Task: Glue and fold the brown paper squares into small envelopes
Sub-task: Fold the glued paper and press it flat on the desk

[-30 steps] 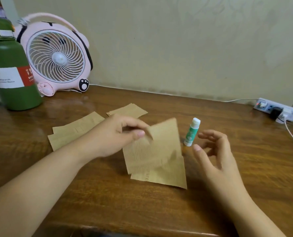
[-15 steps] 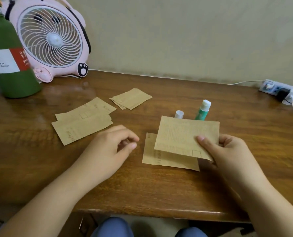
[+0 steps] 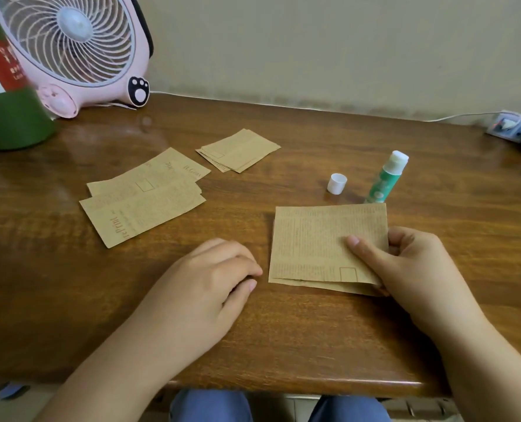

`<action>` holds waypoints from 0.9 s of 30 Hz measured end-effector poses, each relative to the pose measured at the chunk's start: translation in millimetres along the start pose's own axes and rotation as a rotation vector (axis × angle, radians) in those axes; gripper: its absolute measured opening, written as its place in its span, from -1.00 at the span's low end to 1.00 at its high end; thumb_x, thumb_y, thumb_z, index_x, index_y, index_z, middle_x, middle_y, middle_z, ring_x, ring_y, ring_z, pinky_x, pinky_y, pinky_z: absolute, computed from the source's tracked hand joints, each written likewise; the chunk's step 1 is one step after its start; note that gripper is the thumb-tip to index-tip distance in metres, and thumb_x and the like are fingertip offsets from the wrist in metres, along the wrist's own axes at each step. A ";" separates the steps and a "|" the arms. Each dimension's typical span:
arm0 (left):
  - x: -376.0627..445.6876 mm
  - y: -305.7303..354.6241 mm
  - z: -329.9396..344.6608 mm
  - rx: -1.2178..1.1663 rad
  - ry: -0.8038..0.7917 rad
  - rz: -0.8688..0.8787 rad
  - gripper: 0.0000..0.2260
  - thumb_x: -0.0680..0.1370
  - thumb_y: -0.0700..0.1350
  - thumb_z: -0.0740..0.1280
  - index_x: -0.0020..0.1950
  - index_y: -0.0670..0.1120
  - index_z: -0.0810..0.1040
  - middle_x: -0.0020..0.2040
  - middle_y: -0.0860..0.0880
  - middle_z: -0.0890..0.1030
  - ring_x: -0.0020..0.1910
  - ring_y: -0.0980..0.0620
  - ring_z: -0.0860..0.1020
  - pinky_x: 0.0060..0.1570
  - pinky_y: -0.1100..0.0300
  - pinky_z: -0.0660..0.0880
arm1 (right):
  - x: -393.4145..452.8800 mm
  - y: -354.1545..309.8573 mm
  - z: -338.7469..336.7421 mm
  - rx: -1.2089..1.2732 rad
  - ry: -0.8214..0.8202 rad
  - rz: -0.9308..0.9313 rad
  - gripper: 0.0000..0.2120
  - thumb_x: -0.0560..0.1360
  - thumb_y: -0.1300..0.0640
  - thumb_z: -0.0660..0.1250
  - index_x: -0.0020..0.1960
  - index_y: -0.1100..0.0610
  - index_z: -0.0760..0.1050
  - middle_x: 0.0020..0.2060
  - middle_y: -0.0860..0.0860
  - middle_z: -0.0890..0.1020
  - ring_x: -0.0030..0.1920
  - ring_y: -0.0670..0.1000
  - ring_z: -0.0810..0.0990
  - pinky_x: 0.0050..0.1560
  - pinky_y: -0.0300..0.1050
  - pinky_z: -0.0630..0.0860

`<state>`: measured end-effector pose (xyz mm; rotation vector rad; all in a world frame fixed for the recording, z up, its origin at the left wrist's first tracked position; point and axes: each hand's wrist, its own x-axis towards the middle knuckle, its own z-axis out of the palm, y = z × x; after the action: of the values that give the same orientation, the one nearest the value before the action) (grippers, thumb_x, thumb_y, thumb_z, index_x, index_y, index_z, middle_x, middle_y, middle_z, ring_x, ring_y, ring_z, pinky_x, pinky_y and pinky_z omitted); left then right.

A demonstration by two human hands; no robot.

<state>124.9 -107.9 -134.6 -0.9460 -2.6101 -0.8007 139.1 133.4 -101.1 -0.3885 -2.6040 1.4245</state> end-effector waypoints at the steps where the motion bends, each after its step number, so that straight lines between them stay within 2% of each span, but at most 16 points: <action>1: -0.5 0.0 -0.2 0.002 -0.006 0.001 -0.73 0.50 -0.03 0.17 -0.03 -0.04 0.66 -0.07 0.14 0.58 -0.01 0.24 0.46 0.06 0.27 0.39 | -0.1 -0.7 -0.4 0.002 -0.005 0.000 -0.87 0.41 -0.08 0.38 -0.25 -0.07 0.51 -0.39 -0.17 0.66 -0.35 -0.09 0.64 -0.39 -0.22 0.56; 5: -1.4 -0.3 -0.9 0.006 -0.023 0.001 -0.72 0.51 -0.03 0.17 -0.01 -0.04 0.66 -0.06 0.14 0.57 0.00 0.24 0.45 0.09 0.30 0.37 | -1.5 -2.3 -1.6 0.031 -0.037 -0.003 -0.90 0.41 -0.06 0.38 -0.22 -0.07 0.52 -0.38 -0.22 0.66 -0.36 -0.15 0.64 -0.46 -0.34 0.52; 9: -1.2 -0.4 -0.5 0.008 -0.013 0.011 -0.73 0.52 -0.04 0.17 -0.01 -0.05 0.66 -0.04 0.13 0.57 0.01 0.23 0.46 0.06 0.29 0.38 | -1.6 -1.5 -1.8 0.026 -0.044 0.000 -0.90 0.40 -0.07 0.38 -0.20 -0.06 0.53 -0.37 -0.18 0.67 -0.36 -0.13 0.65 -0.41 -0.29 0.53; 12: -1.4 -1.3 -0.2 0.006 -0.002 0.021 -0.73 0.52 -0.06 0.18 -0.01 -0.05 0.67 -0.03 0.13 0.57 0.02 0.21 0.46 0.06 0.29 0.38 | -1.8 -0.7 -1.8 0.030 -0.045 -0.008 -0.91 0.40 -0.05 0.38 -0.18 -0.05 0.54 -0.37 -0.17 0.67 -0.39 -0.15 0.64 -0.46 -0.35 0.51; 23: -3.5 -3.8 1.3 0.027 -0.002 0.062 -0.73 0.53 -0.07 0.17 0.03 -0.04 0.66 -0.02 0.13 0.57 0.02 0.16 0.48 -0.05 0.15 0.53 | -2.4 2.2 0.0 0.021 -0.019 -0.016 -0.87 0.41 -0.04 0.40 -0.13 0.00 0.59 -0.36 -0.13 0.68 -0.39 -0.16 0.63 -0.46 -0.36 0.49; 27: -2.9 -3.8 1.1 0.026 -0.012 0.085 -0.72 0.54 -0.09 0.16 0.05 -0.03 0.66 -0.01 0.11 0.56 0.03 0.15 0.48 -0.05 0.15 0.53 | -2.4 1.5 0.1 0.019 -0.020 -0.003 -0.87 0.42 -0.04 0.39 -0.14 0.01 0.59 -0.40 -0.12 0.67 -0.48 -0.18 0.59 -0.54 -0.40 0.42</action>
<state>124.6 -111.2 -138.3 -1.0494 -2.5650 -0.7404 141.6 133.3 -102.4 -0.3697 -2.6035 1.4588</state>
